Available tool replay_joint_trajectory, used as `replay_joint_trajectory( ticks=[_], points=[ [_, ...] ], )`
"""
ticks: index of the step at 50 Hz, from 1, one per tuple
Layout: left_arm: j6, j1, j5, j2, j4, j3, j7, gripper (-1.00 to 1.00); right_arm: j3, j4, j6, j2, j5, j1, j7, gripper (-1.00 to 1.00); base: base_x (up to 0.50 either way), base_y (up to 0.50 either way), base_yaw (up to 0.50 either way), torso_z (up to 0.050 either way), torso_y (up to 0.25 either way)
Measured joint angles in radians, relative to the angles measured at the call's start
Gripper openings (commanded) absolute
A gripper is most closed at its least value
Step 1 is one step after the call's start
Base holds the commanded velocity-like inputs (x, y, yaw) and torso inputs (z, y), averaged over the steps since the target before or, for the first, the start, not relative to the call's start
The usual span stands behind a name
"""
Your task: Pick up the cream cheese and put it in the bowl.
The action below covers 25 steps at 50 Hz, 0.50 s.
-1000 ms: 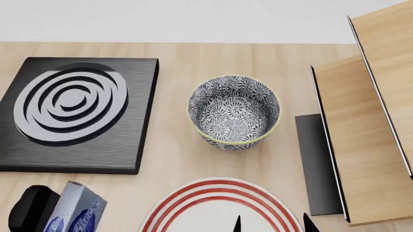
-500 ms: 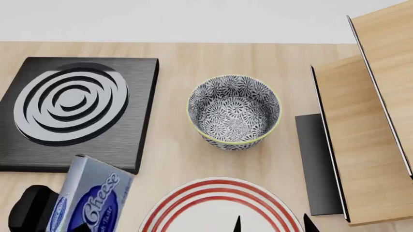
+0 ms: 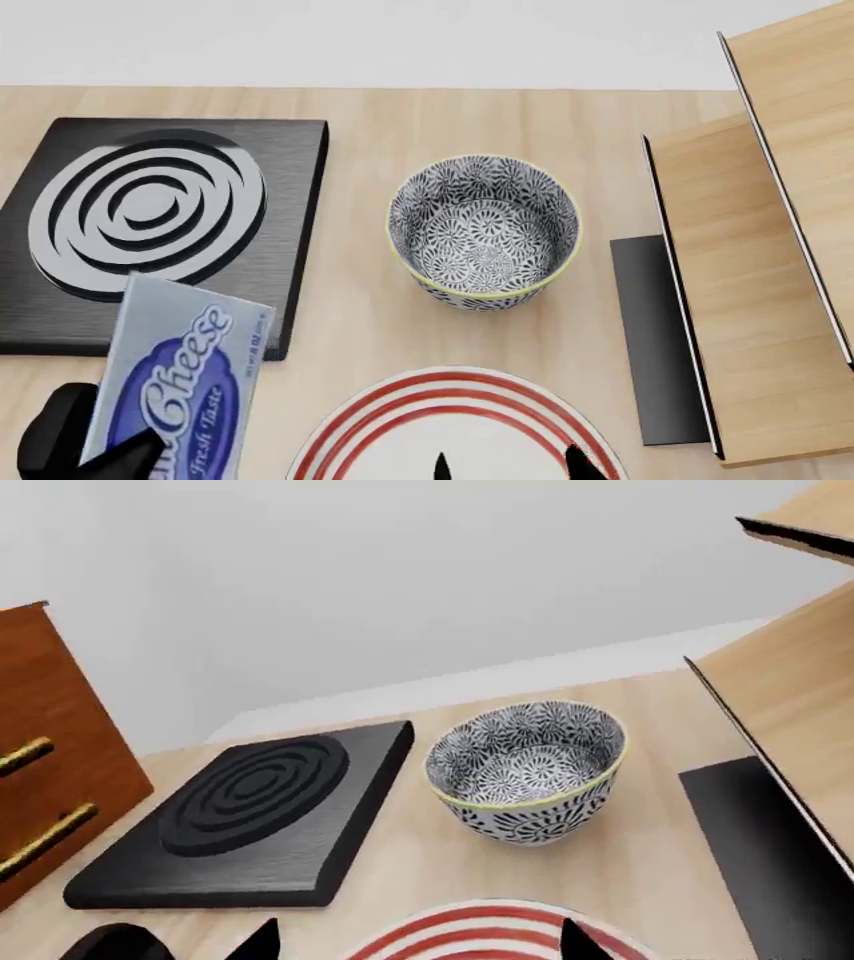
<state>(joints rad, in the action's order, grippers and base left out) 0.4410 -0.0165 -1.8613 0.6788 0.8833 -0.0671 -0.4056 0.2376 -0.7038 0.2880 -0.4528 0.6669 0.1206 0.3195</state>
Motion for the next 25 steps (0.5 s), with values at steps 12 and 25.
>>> replay_joint_trajectory(
  ticks=[12, 25],
  points=[
    [-0.045, -0.008, -0.075, -0.013, -0.025, -0.021, 0.024, -1.00, -0.069, 0.008, -0.098, -0.018, 0.327, 0.042, -0.187, 1.00, 0.00, 0.00, 0.00, 0.000, 0.000],
    [-0.071, -0.025, -0.105, -0.029, -0.053, -0.022, 0.026, -1.00, -0.116, 0.049, -0.157, -0.041, 0.640, 0.078, -0.382, 1.00, 0.00, 0.00, 0.00, 0.000, 0.001]
  ],
)
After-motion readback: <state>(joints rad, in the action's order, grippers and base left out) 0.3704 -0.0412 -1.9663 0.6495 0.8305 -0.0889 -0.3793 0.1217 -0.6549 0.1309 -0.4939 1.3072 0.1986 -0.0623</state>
